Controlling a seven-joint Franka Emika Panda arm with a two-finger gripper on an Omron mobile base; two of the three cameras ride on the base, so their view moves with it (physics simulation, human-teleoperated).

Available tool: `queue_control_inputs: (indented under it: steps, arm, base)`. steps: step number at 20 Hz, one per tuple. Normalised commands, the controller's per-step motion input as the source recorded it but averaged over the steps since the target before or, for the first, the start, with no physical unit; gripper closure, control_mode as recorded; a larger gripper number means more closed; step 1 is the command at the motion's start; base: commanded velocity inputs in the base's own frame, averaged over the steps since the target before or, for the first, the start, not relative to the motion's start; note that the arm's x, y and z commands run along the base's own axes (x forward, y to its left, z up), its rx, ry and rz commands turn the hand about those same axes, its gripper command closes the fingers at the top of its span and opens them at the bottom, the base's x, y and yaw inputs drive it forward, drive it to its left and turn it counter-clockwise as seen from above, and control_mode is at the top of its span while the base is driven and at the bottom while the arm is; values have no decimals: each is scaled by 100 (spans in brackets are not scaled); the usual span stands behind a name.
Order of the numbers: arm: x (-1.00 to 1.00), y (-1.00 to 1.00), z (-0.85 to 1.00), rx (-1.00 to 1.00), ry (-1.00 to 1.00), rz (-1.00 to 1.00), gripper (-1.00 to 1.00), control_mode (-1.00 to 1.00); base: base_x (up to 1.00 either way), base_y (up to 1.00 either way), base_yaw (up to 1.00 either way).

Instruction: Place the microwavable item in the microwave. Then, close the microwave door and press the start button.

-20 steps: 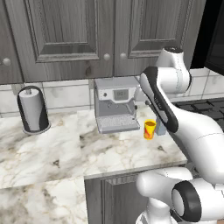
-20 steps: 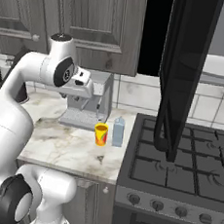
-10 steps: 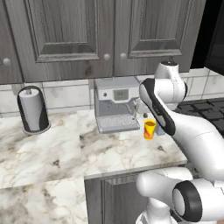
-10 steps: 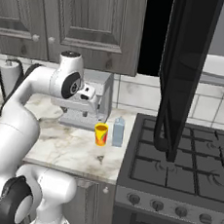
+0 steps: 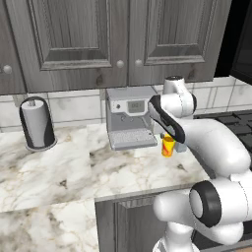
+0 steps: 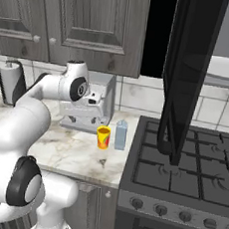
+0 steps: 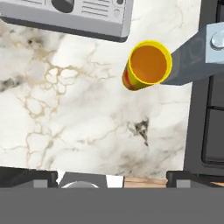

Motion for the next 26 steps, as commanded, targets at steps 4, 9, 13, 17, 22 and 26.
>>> queue_control_inputs:
  steps: [4, 9, 13, 17, 22, 26]
  arm:
    - [18, 0, -38, -14, 0, 14, -100, -100]
    - [7, -1, -39, -6, 0, 11, -100, -100]
    - [0, -9, -38, 0, 0, 5, -100, -100]
    - [28, -19, -22, 4, 0, 2, -100, -100]
    - [40, -14, -3, 6, 1, 2, -100, -100]
    - [39, -2, -19, 0, 6, 2, -100, -100]
  base:
    - [0, 0, 0]
    - [0, 0, 0]
    - [0, 0, 0]
    - [0, 0, 0]
    - [0, 0, 0]
    - [0, 0, 0]
